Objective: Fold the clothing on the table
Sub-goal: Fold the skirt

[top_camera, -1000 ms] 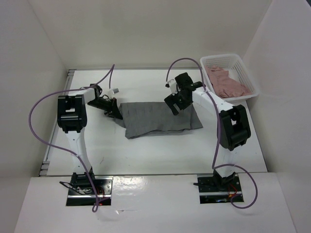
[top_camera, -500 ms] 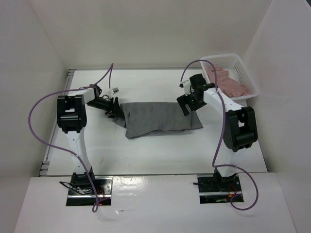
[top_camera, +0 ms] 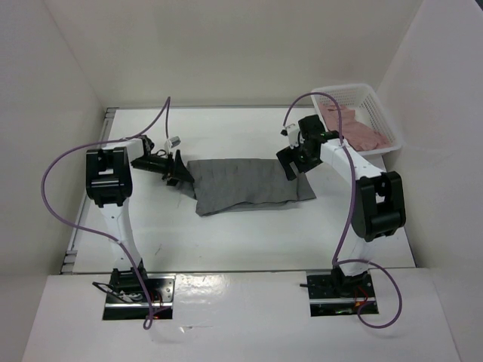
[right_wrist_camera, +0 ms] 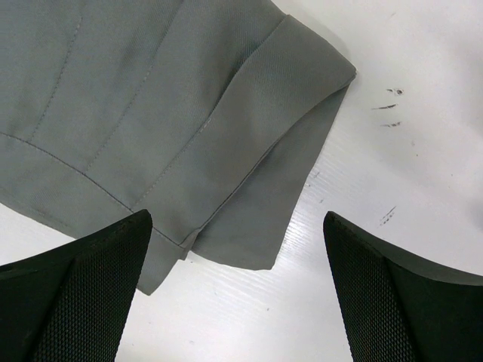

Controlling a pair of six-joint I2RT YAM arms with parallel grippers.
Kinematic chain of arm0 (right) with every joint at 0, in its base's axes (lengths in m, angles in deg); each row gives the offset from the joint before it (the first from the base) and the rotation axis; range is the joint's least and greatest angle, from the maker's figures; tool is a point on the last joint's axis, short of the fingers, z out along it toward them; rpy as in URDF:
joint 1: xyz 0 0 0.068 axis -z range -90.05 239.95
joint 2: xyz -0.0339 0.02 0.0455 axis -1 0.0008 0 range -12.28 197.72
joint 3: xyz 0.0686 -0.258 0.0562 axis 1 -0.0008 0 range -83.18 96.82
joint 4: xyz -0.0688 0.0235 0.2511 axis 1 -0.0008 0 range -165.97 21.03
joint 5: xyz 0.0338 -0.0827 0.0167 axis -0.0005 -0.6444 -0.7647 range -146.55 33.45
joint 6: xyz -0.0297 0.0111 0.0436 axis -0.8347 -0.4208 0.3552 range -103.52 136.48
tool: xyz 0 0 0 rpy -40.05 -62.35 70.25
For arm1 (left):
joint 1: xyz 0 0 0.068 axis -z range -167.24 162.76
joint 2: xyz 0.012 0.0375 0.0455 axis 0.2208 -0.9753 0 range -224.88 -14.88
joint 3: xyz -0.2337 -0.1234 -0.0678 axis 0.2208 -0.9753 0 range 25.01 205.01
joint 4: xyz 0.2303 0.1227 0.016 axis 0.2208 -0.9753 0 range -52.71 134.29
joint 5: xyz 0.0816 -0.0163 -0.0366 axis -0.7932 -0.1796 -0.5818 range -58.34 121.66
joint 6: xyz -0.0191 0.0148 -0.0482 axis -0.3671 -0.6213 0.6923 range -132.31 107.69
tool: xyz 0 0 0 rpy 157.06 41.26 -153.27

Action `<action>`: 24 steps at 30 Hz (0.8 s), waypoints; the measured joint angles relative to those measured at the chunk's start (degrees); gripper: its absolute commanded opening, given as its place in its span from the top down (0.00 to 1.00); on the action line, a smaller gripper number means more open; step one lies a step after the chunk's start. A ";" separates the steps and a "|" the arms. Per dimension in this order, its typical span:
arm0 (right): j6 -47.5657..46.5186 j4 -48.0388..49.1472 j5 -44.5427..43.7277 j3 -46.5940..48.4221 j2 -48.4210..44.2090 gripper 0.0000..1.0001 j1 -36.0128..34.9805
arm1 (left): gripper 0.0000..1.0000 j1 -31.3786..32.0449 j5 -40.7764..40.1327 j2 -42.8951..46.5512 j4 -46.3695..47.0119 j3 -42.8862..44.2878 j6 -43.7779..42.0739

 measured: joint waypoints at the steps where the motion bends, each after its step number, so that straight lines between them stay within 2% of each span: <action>1: 0.00 0.00 0.15 0.00 -0.04 0.02 0.00 | 0.13 -0.11 0.46 0.00 0.02 -0.26 0.17; 6: -0.17 0.04 0.63 -0.02 -0.72 0.02 0.00 | 0.13 -0.35 1.51 0.00 1.75 -0.72 2.67; 16: -0.15 0.09 0.83 -0.02 -2.38 0.03 0.24 | 0.13 -0.33 0.70 0.02 9.66 -1.18 13.79; 21: -0.15 0.07 0.85 -0.02 -2.43 0.03 0.24 | 0.22 -0.07 -0.61 0.02 12.22 -1.51 18.47; 24: -0.15 0.09 1.07 -0.09 -2.71 0.03 0.48 | 0.31 0.42 -1.99 0.02 13.44 -1.55 19.98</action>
